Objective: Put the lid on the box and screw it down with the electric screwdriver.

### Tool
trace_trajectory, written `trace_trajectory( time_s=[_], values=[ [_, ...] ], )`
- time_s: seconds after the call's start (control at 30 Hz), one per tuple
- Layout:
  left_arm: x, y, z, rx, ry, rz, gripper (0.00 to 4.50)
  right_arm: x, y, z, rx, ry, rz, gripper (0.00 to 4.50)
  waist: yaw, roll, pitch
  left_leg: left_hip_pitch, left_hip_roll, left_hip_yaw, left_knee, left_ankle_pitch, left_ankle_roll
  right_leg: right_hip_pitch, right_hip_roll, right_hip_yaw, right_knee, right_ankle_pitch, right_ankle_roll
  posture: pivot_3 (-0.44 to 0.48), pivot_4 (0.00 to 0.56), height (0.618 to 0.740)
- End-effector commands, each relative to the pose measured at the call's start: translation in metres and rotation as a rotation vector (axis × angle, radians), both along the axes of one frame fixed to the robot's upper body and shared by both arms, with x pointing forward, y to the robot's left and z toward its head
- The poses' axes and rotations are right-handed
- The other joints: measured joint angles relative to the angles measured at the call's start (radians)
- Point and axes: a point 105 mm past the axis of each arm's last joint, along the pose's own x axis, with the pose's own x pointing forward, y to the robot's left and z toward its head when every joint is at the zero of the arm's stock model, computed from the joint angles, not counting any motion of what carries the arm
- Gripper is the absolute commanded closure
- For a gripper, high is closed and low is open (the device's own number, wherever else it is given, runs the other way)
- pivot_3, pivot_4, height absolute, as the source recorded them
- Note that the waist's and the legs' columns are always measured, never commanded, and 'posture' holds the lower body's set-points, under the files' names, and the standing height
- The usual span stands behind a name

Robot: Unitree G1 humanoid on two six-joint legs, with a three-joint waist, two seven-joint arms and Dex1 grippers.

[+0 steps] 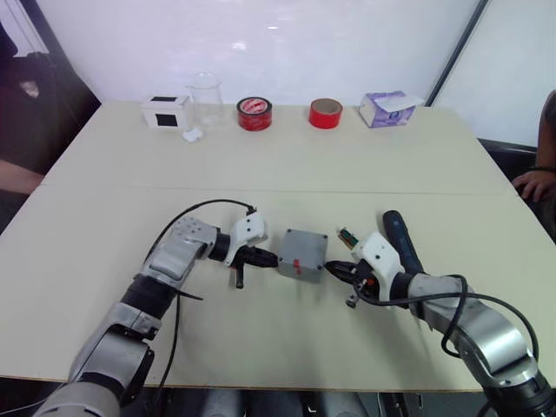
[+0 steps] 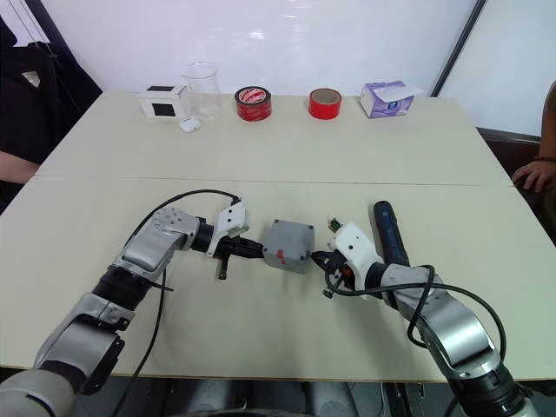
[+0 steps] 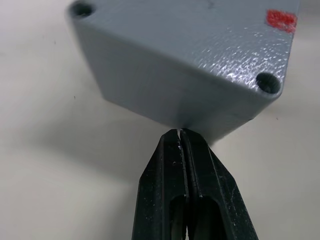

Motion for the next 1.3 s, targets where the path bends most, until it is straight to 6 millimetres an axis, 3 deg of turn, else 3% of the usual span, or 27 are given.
trace_trajectory(
  time_s=[0.03,0.37,0.77,1.3],
  values=[
    [-0.008,-0.011,0.019,-0.07,-0.032,-0.057,4.5,-0.007,0.019,0.0,0.027,0.022,0.1,4.45,0.001,0.0,0.0,0.0,0.0,0.0,0.0,0.0,0.0,0.0,0.0,0.0,0.0,0.0,0.0,0.0,0.15,0.74],
    [-0.024,-0.008,0.032,-0.105,-0.009,-0.064,4.5,-0.006,0.02,-0.014,-0.003,0.066,0.144,4.45,0.0,0.0,0.0,0.0,0.0,0.0,0.0,0.0,0.0,0.0,0.0,0.0,0.0,0.0,0.0,0.0,0.15,0.74],
    [-0.039,0.005,0.024,-0.073,0.032,-0.037,4.5,-0.008,0.028,-0.008,0.029,0.07,0.182,4.45,0.0,0.0,0.0,0.0,0.0,0.0,0.0,0.0,0.0,0.0,0.0,0.0,0.0,0.0,0.0,0.0,0.15,0.74],
    [-0.028,0.017,0.02,-0.046,0.009,0.021,4.5,-0.017,0.031,-0.005,0.03,0.093,0.234,4.45,0.001,0.0,0.0,0.0,0.0,0.0,0.0,0.0,0.0,0.0,-0.001,0.0,0.0,0.0,0.0,0.0,0.15,0.74]
  ],
)
